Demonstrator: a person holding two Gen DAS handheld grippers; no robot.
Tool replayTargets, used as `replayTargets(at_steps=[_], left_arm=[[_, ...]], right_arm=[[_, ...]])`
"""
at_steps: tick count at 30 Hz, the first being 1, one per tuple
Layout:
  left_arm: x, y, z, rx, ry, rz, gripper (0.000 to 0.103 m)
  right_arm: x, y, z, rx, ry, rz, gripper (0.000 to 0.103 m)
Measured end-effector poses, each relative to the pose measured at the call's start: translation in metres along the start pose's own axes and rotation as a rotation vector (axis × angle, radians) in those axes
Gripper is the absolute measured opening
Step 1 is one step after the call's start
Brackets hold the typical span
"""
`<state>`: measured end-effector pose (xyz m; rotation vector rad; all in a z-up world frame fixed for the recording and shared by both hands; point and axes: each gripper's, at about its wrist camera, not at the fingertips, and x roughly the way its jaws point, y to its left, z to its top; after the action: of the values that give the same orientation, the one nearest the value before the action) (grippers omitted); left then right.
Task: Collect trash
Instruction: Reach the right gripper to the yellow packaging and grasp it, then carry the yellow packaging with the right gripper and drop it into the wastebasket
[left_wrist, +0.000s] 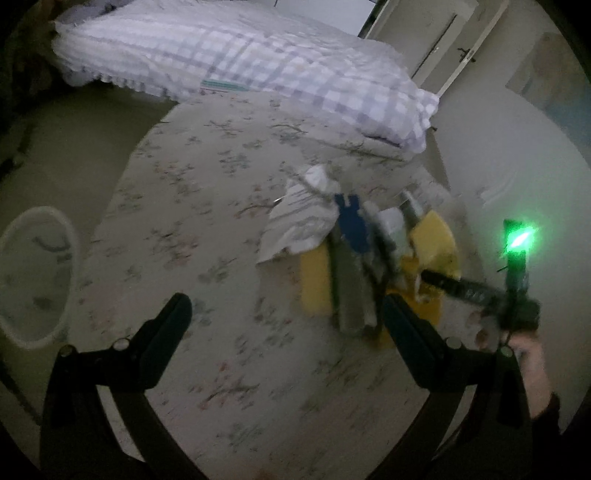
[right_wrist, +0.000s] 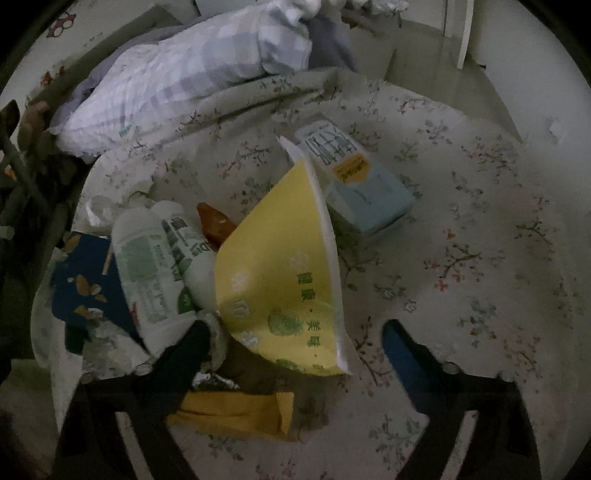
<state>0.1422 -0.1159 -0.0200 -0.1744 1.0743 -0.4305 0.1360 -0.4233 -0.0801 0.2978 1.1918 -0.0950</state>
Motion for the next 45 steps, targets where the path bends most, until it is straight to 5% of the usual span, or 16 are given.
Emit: replayTargets(at_steps=[3, 4, 5, 10, 15, 18, 33, 45], left_arm=[[0.016, -0.003, 0.010, -0.003, 0.002, -0.018, 0.096], [0.021, -0.004, 0.012, -0.001, 0.005, -0.021, 0.095], [0.027, -0.004, 0.015, 0.003, 0.008, -0.017, 0.092], [0.048, -0.006, 0.021, 0.023, 0.011, -0.010, 0.067], [0.055, -0.009, 0.026, 0.045, -0.022, -0.017, 0.027], [0.054, -0.008, 0.029, 0.057, -0.055, -0.009, 0.011], [0.010, 0.008, 0.028, 0.044, -0.139, -0.017, 0.008], [-0.049, 0.064, 0.015, -0.001, -0.198, 0.027, 0.008]], right_arm=[[0.003, -0.005, 0.001, 0.023, 0.014, 0.033, 0.066], [0.002, -0.006, 0.001, 0.023, 0.018, 0.041, 0.049], [0.000, -0.007, 0.001, 0.025, 0.014, 0.051, 0.043], [-0.015, -0.012, 0.001, 0.028, -0.026, 0.118, 0.031], [-0.027, -0.016, 0.001, 0.028, -0.056, 0.147, 0.023], [-0.034, -0.018, 0.000, 0.031, -0.072, 0.165, 0.021], [-0.097, 0.010, -0.003, 0.004, -0.203, 0.195, 0.019], [-0.106, 0.100, -0.006, -0.100, -0.215, 0.251, 0.019]])
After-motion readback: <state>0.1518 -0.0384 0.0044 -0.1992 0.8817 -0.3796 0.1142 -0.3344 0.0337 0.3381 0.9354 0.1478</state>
